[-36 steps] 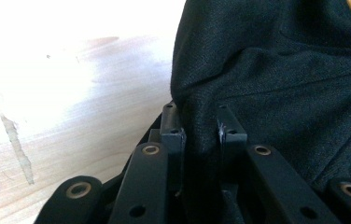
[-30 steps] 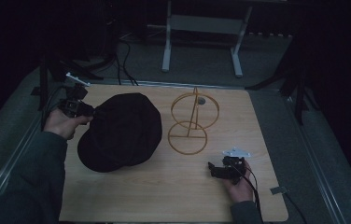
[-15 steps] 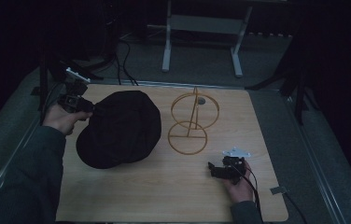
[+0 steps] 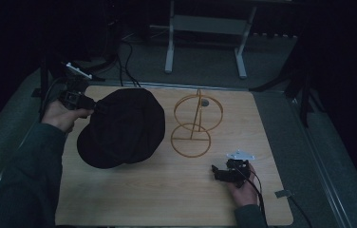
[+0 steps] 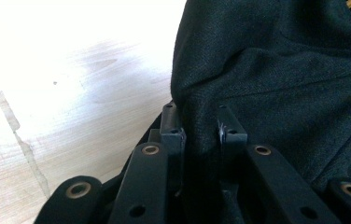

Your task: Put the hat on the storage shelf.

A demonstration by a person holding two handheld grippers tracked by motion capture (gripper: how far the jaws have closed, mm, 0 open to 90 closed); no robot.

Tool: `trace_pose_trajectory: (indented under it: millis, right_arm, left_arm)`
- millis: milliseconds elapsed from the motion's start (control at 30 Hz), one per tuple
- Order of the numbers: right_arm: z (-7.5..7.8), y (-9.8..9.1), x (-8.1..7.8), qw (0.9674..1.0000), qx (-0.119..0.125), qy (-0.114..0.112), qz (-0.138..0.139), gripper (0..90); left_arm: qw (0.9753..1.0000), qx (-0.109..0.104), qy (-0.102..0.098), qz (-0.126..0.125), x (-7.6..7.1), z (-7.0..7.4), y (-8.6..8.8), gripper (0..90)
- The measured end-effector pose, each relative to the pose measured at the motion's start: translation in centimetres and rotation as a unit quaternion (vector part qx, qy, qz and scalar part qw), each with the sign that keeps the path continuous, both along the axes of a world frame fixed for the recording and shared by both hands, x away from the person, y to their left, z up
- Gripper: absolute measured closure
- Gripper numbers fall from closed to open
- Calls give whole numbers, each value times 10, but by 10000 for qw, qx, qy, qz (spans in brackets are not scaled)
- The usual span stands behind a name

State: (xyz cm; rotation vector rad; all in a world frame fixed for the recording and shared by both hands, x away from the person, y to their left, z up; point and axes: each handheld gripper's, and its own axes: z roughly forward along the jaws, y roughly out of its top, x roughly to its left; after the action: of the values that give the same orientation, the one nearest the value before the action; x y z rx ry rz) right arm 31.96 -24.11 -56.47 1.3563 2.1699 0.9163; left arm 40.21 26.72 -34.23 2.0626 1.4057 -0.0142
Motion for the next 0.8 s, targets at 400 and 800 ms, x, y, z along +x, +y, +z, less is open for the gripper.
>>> trace_pose_trajectory:
  millis: [400, 800]
  right_arm:
    - [0, 0, 0, 10000, 0, 2, 0, 115]
    - [0, 0, 0, 10000, -11, 2, 18, 115]
  left_arm:
    - [9999, -131, -57, -26, 6, 11, -4, 772]
    - [9996, -266, -71, -31, 15, 20, -11, 771]
